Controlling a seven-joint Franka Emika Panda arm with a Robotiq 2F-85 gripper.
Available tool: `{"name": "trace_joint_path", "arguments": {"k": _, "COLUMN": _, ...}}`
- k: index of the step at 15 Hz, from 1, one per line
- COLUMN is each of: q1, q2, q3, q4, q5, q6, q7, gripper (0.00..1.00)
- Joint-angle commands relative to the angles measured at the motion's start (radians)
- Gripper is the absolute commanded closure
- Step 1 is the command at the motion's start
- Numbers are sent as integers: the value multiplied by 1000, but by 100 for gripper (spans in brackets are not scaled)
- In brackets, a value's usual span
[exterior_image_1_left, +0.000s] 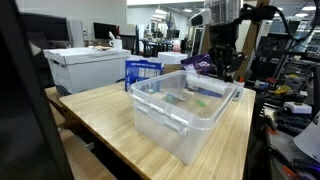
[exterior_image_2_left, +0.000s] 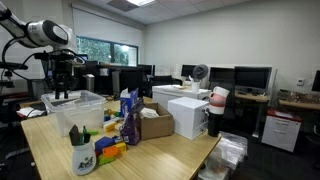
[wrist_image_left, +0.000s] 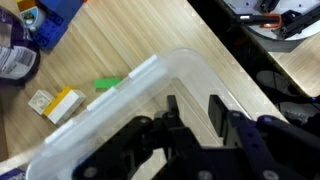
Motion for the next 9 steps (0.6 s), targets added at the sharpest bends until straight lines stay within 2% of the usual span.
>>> {"name": "trace_joint_path", "arguments": {"k": 1, "q1": -31, "q2": -1, "q3": -17, "q4": -19, "q5": 42, "q6": 6, "q7": 125, "gripper": 91}}
{"name": "trace_joint_path", "arguments": {"k": 2, "q1": -36, "q2": 0, "q3": -22, "q4": -19, "q5": 54, "q6": 7, "q7": 151, "gripper": 95}}
{"name": "trace_joint_path", "arguments": {"k": 5, "q1": -53, "q2": -2, "q3": -38, "q4": -27, "q5": 100, "q6": 26, "q7": 221, "gripper": 99}}
{"name": "trace_joint_path", "arguments": {"k": 9, "q1": -74, "q2": -1, "q3": -59, "q4": -42, "q5": 173, "q6": 84, "q7": 294, "gripper": 99}}
